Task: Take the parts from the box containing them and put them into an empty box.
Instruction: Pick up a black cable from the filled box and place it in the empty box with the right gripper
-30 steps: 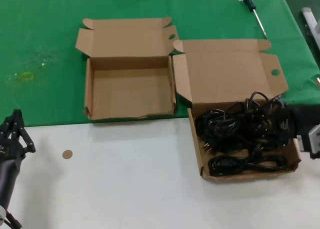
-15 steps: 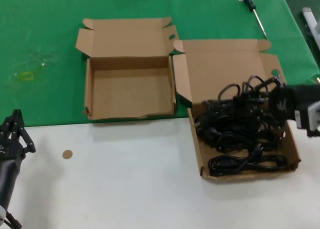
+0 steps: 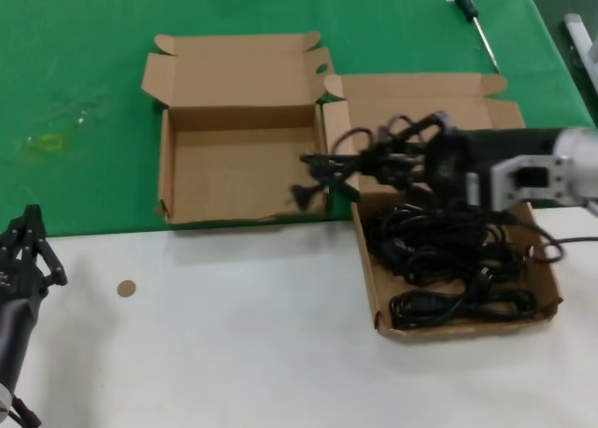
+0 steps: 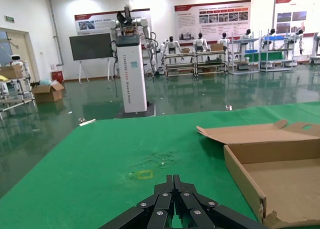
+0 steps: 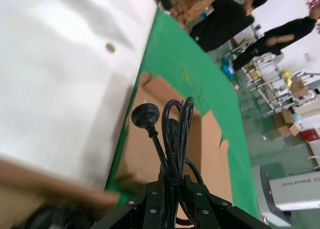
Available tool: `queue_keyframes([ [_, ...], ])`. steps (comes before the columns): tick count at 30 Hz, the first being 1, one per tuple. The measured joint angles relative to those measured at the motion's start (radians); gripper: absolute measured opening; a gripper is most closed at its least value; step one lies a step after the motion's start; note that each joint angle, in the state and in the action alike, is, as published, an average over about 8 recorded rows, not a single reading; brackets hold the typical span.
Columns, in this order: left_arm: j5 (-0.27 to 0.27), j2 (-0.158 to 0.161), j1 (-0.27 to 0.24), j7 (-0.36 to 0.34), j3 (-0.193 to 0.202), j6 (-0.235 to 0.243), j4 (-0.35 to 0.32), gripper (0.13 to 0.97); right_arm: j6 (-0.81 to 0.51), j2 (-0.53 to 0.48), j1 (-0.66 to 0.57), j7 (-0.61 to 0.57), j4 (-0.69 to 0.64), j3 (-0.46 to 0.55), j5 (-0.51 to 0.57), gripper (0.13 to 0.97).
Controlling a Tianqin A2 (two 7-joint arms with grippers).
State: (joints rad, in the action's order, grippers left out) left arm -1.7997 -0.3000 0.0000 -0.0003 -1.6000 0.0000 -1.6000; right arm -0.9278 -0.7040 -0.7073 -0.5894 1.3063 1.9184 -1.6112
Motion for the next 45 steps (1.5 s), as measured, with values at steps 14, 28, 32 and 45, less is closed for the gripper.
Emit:
queue_keyframes([
  [14,0.0,0.0,0.0,0.0,0.0,0.0,0.0,0.152,0.109,0.227,-0.084,0.029,-0.099,0.091,0.066,0.214],
  [28,0.0,0.0,0.0,0.0,0.0,0.0,0.0,0.152,0.191,0.404,-0.179,-0.081,-0.355,0.135,0.097,0.214],
  [32,0.0,0.0,0.0,0.0,0.0,0.0,0.0,0.152,0.205,0.435,-0.204,-0.125,-0.428,0.133,0.094,0.214],
  [45,0.0,0.0,0.0,0.0,0.0,0.0,0.0,0.152,0.235,0.5,-0.26,-0.274,-0.62,0.099,0.064,0.222],
])
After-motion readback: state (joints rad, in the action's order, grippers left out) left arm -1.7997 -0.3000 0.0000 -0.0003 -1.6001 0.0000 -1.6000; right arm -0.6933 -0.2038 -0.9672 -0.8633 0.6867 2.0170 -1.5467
